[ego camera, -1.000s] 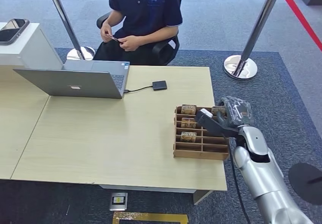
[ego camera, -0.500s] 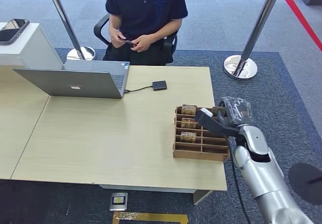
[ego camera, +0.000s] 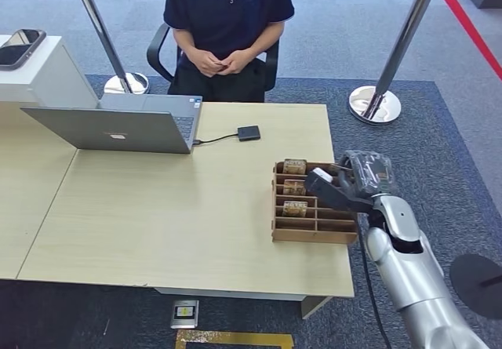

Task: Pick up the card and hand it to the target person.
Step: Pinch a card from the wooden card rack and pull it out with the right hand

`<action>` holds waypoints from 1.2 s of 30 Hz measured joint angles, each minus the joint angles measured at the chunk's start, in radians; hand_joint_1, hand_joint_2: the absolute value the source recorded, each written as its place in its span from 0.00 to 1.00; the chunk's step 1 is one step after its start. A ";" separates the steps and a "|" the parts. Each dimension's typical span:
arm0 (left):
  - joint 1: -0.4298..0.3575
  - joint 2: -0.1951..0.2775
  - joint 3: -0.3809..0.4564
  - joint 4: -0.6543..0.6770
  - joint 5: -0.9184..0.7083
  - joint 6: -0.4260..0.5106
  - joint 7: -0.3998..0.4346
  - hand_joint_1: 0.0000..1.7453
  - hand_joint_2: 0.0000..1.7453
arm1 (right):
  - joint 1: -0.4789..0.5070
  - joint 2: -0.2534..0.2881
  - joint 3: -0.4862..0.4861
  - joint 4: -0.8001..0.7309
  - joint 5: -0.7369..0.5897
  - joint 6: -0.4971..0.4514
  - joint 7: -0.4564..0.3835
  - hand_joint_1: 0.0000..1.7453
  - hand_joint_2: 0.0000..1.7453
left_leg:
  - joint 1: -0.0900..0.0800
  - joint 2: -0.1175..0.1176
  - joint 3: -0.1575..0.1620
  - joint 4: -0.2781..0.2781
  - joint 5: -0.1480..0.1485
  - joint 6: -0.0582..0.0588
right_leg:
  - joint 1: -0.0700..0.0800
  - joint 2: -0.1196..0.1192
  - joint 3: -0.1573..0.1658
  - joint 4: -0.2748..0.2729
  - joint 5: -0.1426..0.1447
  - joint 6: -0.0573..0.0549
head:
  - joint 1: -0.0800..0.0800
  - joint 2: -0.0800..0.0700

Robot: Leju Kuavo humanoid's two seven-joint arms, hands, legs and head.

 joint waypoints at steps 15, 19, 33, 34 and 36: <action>0.000 0.000 0.000 0.000 0.023 0.002 0.005 0.00 0.00 | 0.072 -0.020 0.013 -0.228 0.012 -0.003 -0.005 0.92 1.00 | 0.000 0.000 0.000 0.000 0.000 0.000 | 0.000 0.000 0.000 0.000 0.000 0.000 | 0.000 0.000; 0.000 0.000 0.001 0.000 0.028 0.005 0.007 0.00 0.00 | 0.083 -0.018 0.035 -0.310 0.022 -0.001 -0.013 0.90 1.00 | 0.000 0.000 0.000 0.000 0.000 0.000 | 0.000 0.000 0.000 0.000 0.000 0.000 | 0.000 0.000; -0.001 0.000 0.001 0.000 0.025 0.012 0.023 0.00 0.00 | -0.013 0.094 0.143 -0.338 0.011 0.003 -0.025 0.86 1.00 | 0.000 0.000 0.000 0.000 0.000 0.000 | 0.000 0.000 0.000 0.001 0.000 0.000 | 0.000 0.000; -0.001 0.000 0.001 0.000 0.024 0.012 0.025 0.00 0.00 | -0.032 0.108 0.148 -0.318 0.008 0.003 -0.023 0.88 1.00 | 0.000 0.000 0.000 0.000 0.000 -0.001 | 0.000 0.000 0.000 0.001 0.000 0.000 | 0.000 0.000; -0.002 0.000 0.001 0.000 0.020 0.013 0.027 0.00 0.00 | -0.070 0.138 0.154 -0.267 0.002 0.000 -0.016 0.90 1.00 | 0.000 0.000 0.000 0.000 0.000 -0.001 | 0.000 0.000 0.000 0.001 0.000 0.000 | 0.000 0.000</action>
